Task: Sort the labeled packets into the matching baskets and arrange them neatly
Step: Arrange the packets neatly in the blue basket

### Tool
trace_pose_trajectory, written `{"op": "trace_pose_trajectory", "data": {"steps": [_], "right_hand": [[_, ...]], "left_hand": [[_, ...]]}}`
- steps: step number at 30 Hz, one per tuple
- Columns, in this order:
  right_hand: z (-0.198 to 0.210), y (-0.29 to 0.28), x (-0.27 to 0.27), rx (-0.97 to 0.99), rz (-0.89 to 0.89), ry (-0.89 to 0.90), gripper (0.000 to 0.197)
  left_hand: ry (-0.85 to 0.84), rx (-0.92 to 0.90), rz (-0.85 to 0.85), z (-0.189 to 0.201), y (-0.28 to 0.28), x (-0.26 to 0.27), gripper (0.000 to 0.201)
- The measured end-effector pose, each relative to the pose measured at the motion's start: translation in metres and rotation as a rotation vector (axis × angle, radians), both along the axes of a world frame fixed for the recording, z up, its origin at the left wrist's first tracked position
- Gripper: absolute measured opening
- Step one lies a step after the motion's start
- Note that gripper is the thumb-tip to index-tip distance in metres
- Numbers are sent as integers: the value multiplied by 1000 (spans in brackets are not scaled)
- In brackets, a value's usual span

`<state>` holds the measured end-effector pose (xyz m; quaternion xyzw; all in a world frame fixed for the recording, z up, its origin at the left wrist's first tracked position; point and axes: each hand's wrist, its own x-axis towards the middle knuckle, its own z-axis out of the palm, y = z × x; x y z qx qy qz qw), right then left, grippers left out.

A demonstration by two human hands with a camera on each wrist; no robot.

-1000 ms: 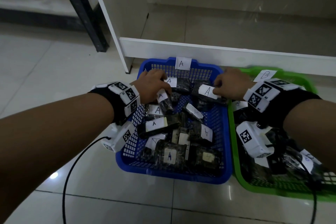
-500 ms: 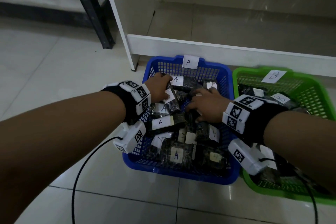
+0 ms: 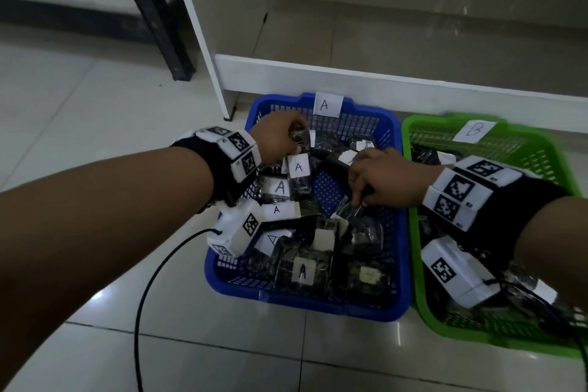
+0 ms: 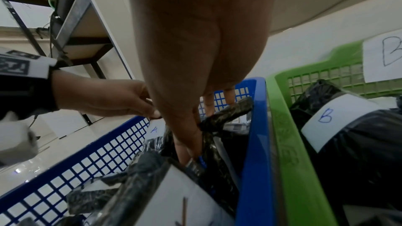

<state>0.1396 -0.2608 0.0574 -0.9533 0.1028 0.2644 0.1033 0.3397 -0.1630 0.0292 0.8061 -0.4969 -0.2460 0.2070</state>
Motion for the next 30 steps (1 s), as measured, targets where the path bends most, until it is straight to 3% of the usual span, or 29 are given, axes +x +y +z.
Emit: {"op": "trace_pose_trajectory", "data": {"steps": [4, 8, 10, 15, 20, 24, 30], "right_hand": [[0, 0, -7, 21, -24, -34, 17], [3, 1, -12, 19, -30, -19, 22], [4, 2, -13, 15, -29, -16, 23], [-2, 7, -15, -73, -29, -15, 24], [-3, 8, -16, -182, -33, -118, 36], [-6, 12, -17, -303, -54, -111, 41], [-5, 8, -22, -268, -108, -237, 36]], "left_hand": [[203, -16, 39, 4, -11, -2, 38], [248, -8, 59, 1, -18, -11, 27], [232, -23, 62, -2, -16, -16, 27], [-61, 123, -126, -10, -8, -28, 55], [105, 110, 60, -16, -3, -33, 66], [106, 209, 23, -19, -1, -44, 62], [185, 148, 48, -12, -9, -54, 51]]}}
